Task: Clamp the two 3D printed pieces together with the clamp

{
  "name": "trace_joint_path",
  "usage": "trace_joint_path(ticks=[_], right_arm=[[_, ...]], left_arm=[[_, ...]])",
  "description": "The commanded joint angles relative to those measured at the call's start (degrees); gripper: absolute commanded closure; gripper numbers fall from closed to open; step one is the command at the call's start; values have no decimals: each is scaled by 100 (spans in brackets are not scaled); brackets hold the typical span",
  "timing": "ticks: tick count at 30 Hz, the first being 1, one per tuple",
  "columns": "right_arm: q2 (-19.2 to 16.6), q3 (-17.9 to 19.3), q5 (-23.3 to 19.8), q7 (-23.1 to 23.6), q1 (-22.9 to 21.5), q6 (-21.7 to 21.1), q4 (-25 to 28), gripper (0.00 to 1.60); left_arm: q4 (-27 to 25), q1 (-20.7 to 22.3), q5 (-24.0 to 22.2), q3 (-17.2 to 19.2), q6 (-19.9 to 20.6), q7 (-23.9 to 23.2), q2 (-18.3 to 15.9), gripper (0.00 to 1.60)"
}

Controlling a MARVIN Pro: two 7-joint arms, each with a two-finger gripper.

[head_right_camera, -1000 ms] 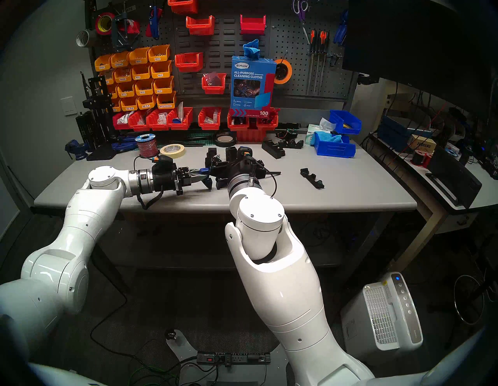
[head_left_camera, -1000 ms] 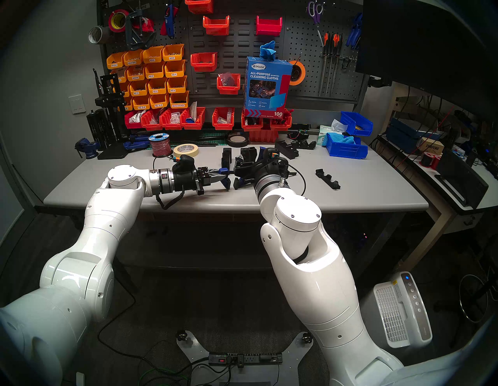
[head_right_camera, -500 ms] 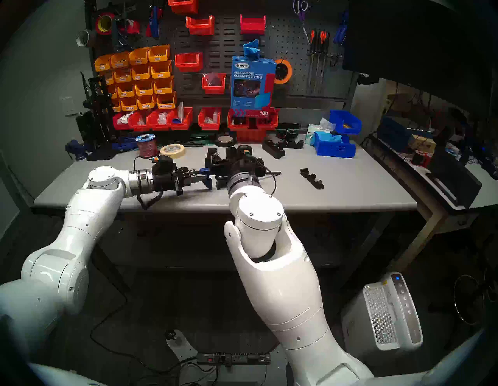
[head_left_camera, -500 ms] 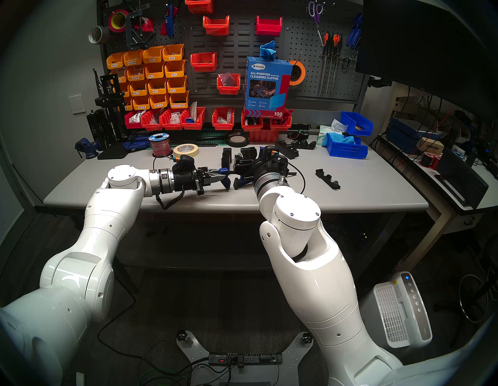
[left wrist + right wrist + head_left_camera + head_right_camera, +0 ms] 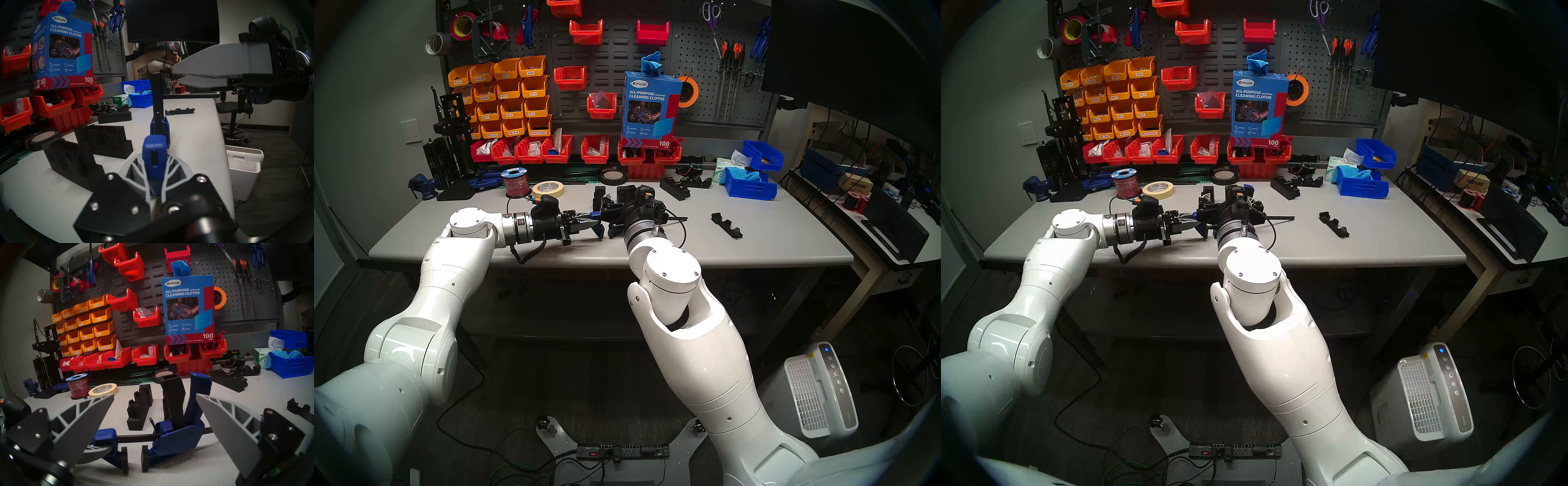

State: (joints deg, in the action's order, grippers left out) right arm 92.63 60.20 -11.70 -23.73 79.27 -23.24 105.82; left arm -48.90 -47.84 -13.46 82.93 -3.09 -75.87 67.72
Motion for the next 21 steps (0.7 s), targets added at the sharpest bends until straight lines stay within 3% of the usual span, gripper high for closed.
trace_joint_path(ticks=[1, 10, 21], right_arm=[[125, -92, 120, -76, -302, 268, -19, 0], [111, -246, 419, -330, -369, 362, -161, 0], [34, -312, 570, -534, -303, 293, 68, 0]], left_arm=[[-97, 188, -49, 65, -15, 12, 3, 160], [-97, 188, -47, 66, -15, 11, 4, 160], [-97, 187, -46, 68, -15, 10, 4, 160]])
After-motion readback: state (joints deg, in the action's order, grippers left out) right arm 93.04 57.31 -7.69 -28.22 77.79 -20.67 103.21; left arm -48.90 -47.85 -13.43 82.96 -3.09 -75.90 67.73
